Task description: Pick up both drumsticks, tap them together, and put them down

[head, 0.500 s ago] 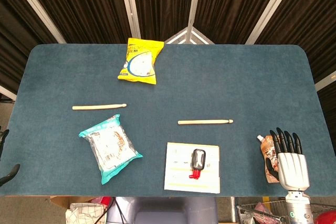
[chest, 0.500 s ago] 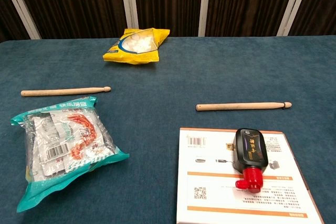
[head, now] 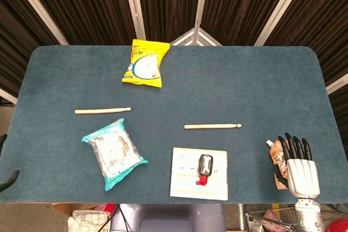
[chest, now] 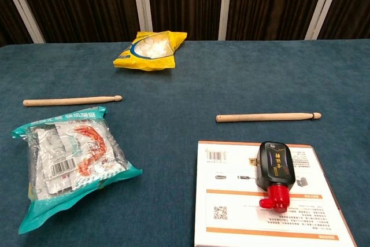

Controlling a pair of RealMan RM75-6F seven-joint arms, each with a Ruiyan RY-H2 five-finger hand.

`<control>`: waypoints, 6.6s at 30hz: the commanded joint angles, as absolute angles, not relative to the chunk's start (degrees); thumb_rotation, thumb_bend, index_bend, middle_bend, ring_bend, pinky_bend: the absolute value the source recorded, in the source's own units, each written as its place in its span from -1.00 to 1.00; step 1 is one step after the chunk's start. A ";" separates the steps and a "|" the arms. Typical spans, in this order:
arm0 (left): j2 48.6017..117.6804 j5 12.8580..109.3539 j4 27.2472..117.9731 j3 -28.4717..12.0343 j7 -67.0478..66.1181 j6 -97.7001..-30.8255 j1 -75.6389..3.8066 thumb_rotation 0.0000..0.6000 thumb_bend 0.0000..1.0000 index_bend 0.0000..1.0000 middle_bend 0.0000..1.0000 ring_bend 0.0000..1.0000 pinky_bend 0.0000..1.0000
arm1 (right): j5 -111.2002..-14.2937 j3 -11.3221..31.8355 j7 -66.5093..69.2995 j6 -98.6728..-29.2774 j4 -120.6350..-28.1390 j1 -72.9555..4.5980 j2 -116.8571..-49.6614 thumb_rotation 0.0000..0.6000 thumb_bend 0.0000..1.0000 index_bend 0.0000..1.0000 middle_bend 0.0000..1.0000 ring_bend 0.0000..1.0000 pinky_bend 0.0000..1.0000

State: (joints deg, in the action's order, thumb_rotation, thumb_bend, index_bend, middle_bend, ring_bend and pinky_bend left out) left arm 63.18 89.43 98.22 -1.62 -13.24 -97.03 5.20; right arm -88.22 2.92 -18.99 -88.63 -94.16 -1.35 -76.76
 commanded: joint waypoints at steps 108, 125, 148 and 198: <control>64.73 84.68 96.29 -3.17 -15.19 -87.63 -2.73 1.00 -0.35 -0.89 -1.00 -1.00 -1.00 | -48.18 12.13 -47.85 -63.57 -74.17 -41.15 -103.03 1.00 -0.21 0.13 0.16 -0.37 -1.00; 64.30 84.24 95.77 -3.57 -13.32 -88.36 -2.57 1.00 -0.35 -0.90 -1.00 -1.00 -1.00 | -56.84 10.91 -39.32 -64.26 -77.18 -40.24 -99.83 1.00 -0.21 0.29 0.22 -0.33 -1.00; 59.30 76.81 93.96 -10.12 -7.97 -78.07 -10.00 1.00 -0.33 -0.74 -0.85 -1.00 -1.00 | -78.38 13.71 -12.82 -70.98 -88.28 -37.73 -83.73 1.00 -0.17 0.36 0.24 -0.29 -1.00; 90.35 38.19 58.66 -13.14 -22.61 -43.74 -43.18 1.00 -0.16 -0.27 -0.30 -1.00 -1.00 | -79.04 16.36 -6.63 -75.30 -84.92 -35.61 -80.61 1.00 -0.14 0.38 0.24 -0.27 -1.00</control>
State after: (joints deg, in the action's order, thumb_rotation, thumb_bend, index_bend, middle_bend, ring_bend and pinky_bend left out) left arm 89.98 37.70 58.73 -13.27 -22.84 -44.01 -42.92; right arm -79.06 16.35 -6.64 -75.26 -84.93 -35.64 -80.60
